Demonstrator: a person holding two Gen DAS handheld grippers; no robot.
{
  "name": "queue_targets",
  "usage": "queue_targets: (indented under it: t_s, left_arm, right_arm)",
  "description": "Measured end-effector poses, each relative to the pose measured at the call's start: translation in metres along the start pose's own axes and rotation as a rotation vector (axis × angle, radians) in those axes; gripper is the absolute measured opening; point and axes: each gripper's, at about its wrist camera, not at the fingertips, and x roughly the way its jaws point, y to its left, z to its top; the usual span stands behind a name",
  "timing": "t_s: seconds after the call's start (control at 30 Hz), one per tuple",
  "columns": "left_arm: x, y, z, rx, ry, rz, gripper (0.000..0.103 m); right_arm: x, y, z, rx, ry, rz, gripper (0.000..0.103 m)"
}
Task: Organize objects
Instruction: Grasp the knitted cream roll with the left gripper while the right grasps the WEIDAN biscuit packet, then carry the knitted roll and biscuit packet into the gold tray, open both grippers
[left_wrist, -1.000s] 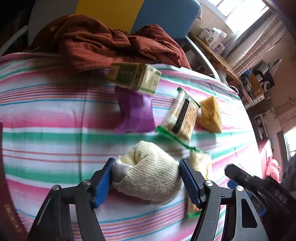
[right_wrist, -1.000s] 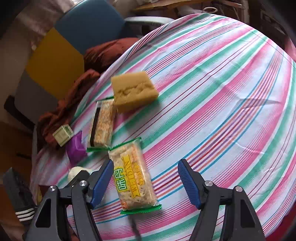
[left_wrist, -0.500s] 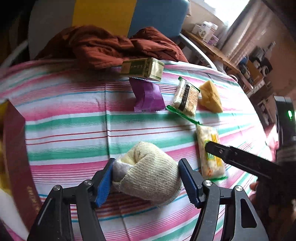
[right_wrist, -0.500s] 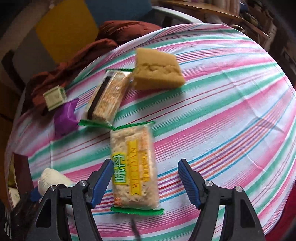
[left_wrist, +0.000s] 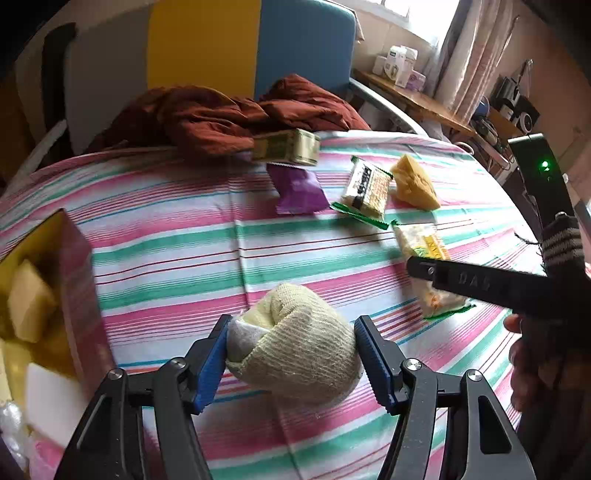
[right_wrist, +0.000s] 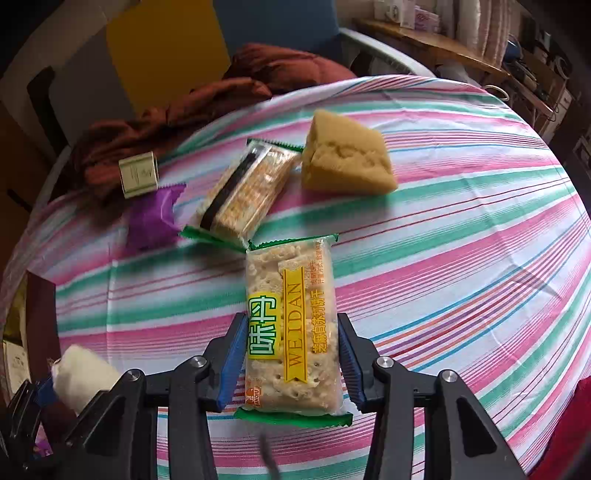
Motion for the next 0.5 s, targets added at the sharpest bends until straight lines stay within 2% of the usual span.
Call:
queue_targets:
  t_s: [0.23, 0.37, 0.5]
  left_arm:
    - [-0.046, 0.015, -0.008, 0.004, -0.106, 0.048, 0.066]
    - [-0.074, 0.024, -0.014, 0.012, -0.17, 0.078, 0.066]
    - [-0.099, 0.036, -0.021, 0.012, -0.225, 0.118, 0.066]
  right_arm:
    - [-0.021, -0.001, 0.001, 0.017, -0.108, 0.075, 0.047]
    - [-0.035, 0.018, 0.012, -0.03, -0.182, 0.131, 0.047]
    - [-0.048, 0.037, 0.007, -0.107, -0.234, 0.153, 0.047]
